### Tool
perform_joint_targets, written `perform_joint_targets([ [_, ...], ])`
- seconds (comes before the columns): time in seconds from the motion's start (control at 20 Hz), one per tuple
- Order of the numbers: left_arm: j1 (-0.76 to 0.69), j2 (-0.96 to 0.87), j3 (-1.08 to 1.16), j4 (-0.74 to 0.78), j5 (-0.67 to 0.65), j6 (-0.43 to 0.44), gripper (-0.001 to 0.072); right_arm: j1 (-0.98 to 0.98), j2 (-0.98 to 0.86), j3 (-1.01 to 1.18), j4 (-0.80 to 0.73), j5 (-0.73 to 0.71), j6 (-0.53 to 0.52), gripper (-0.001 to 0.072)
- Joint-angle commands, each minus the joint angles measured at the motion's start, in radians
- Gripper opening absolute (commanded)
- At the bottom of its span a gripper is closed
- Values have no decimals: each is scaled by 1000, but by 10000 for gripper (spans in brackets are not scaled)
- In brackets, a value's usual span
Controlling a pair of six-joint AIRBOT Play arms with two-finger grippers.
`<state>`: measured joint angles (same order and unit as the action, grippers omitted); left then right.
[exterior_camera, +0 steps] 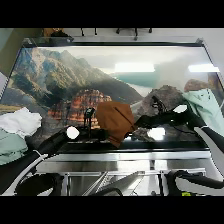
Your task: Fold the shirts.
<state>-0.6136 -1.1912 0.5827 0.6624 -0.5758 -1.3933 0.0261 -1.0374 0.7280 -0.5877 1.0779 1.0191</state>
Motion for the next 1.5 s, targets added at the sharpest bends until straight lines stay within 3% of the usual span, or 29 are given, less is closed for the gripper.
perform_joint_targets([
  [0.0, 50, 6, -2, -4, -58, 34, 16, 1, -56, 0, 65, 11, -75, 387],
  [0.15, 89, 59, -2, -2, -79, 58, 15, 1, -61, 0, 187, 37, -175, 371],
  [0.25, 129, 80, -2, -1, -97, 61, 15, 2, -61, 0, 256, 56, -229, 133],
  [0.4, 173, 82, -2, -2, -148, 90, 16, 2, -61, 0, 279, 72, -238, 19],
  [0.65, 180, 82, 26, -1, -171, 127, 15, 0, -54, 0, 377, 117, -268, 17],
  [0.85, 183, 90, 229, 2, -354, 164, 15, -6, -3, 96, 503, 230, -285, 16],
  [1.05, 303, 202, 692, 44, -589, 137, 15, -85, 125, 523, 520, 293, -180, 16],
  [1.25, 548, 295, 1180, 103, -802, 101, 15, -230, 198, 999, 462, 292, -103, 16],
  [1.45, 709, 351, 1371, 95, -880, 98, 16, -255, 233, 1255, 348, 285, -90, 16],
])
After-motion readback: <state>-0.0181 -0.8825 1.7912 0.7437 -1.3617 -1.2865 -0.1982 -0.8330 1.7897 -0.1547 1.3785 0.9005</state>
